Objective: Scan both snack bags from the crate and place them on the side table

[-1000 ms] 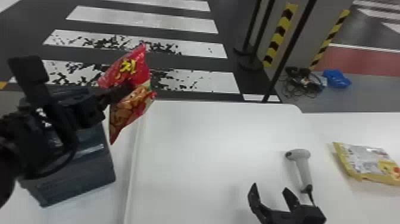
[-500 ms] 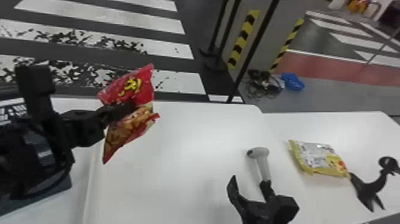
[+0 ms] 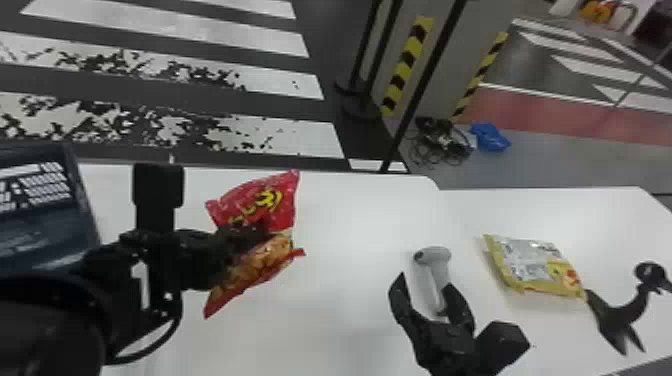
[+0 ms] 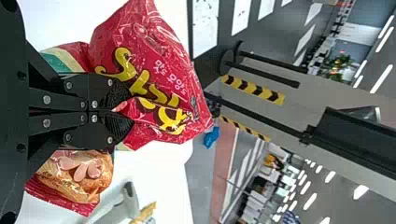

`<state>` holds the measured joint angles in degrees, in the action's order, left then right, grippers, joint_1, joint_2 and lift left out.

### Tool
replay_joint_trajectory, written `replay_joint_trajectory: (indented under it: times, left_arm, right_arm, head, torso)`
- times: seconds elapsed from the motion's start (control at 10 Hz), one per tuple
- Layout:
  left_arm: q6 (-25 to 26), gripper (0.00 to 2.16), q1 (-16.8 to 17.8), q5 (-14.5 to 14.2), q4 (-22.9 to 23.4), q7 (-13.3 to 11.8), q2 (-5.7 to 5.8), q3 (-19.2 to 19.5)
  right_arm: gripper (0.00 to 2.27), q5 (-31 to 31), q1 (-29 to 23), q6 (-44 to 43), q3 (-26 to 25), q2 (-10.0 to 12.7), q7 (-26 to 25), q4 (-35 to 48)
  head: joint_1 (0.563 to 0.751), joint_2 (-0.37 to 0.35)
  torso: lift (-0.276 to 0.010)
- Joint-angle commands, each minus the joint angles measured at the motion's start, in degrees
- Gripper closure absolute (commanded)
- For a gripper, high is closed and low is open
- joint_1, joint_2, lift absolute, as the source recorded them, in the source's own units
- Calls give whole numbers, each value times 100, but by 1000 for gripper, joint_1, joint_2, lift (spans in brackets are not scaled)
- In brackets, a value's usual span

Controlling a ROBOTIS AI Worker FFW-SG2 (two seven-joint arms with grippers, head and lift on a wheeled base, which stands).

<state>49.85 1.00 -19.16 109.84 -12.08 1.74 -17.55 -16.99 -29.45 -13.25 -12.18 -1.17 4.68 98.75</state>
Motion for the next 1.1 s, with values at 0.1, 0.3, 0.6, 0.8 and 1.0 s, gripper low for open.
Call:
replay_joint_trajectory:
  times: [0.1, 0.3, 0.6, 0.8, 1.0]
  left_arm:
    - [-102, 2142, -100, 184, -375, 223, -16, -310]
    - [-488, 2142, 76, 140, -850, 390, -95, -750]
    - [-506, 2121, 269, 105, -1210, 733, -189, -1400]
    - [-611, -1, 287, -80, -1342, 944, -189, -1602]
    - [-699, 26, 261, -97, -1307, 935, -189, -1655]
  right_arm:
    - [113, -50, 54, 21, 207, -23, 51, 233]
    - [113, -58, 36, 56, 207, -32, 51, 250]
    - [113, -58, 1, 56, 199, -23, 51, 259]
    - [113, -67, 1, 74, 181, -23, 51, 259]
    - [113, -58, 27, 109, 190, -23, 51, 250]
  head:
    - [695, -350]
    - [695, -350]
    - [695, -350]
    - [695, -350]
    - [695, -350]
  torso:
    - [-95]
    - [-95]
    - [-95]
    - [-95]
    - [-95]
